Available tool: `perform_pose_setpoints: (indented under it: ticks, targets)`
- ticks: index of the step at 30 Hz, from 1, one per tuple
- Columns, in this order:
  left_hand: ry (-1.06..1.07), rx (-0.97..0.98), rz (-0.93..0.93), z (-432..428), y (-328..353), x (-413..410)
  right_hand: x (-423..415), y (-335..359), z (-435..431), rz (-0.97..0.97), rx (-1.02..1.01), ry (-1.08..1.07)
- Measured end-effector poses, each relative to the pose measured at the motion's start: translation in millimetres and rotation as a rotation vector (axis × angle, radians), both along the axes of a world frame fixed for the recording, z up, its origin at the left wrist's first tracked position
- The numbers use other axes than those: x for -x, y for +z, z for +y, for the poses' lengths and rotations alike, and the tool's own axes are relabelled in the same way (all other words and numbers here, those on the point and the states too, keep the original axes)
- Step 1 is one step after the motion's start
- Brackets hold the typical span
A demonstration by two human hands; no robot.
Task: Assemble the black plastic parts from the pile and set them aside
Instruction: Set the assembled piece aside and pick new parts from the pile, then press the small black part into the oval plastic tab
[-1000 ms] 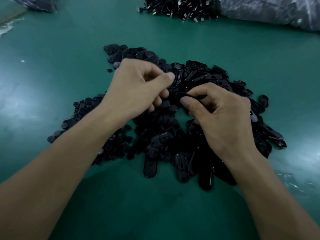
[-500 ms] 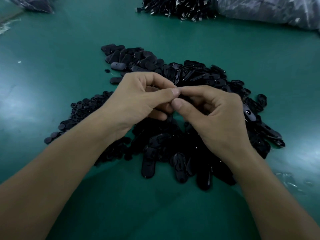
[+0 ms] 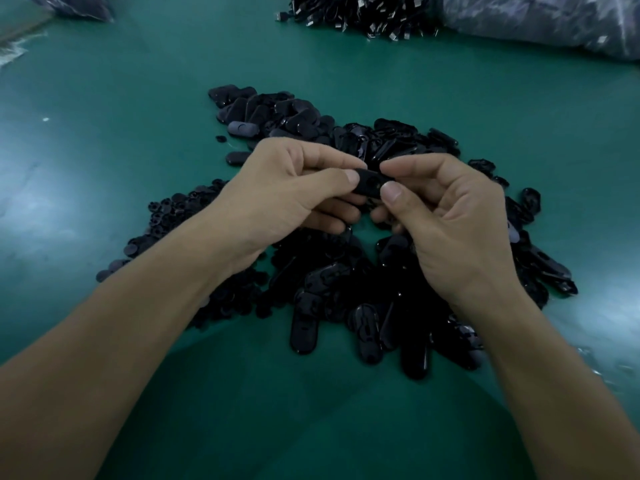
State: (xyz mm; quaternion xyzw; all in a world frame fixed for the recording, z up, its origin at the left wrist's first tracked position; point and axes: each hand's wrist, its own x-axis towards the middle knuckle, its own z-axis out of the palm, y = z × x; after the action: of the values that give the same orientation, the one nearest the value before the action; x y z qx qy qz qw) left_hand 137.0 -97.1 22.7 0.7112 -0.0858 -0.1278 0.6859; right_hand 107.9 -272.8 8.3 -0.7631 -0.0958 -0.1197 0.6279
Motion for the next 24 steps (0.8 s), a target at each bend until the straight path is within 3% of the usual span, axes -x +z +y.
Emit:
perform_pose_setpoints:
  ticks: [7, 16, 24]
  targets:
    - [-0.006, -0.036, -0.076, 0.6, -2.1, -1.4, 0.5, 2.0, 0.5, -0.014, -0.011, 0.012]
    - [0.014, 0.006, -0.043, 3.5, -2.2, -3.4, -0.4, 1.7, 0.5, -0.016, 0.003, -0.02]
    - [0.167, 0.079, 0.003, 4.0, -2.4, -6.8, 1.2, -1.7, 0.2, -0.034, 0.092, -0.105]
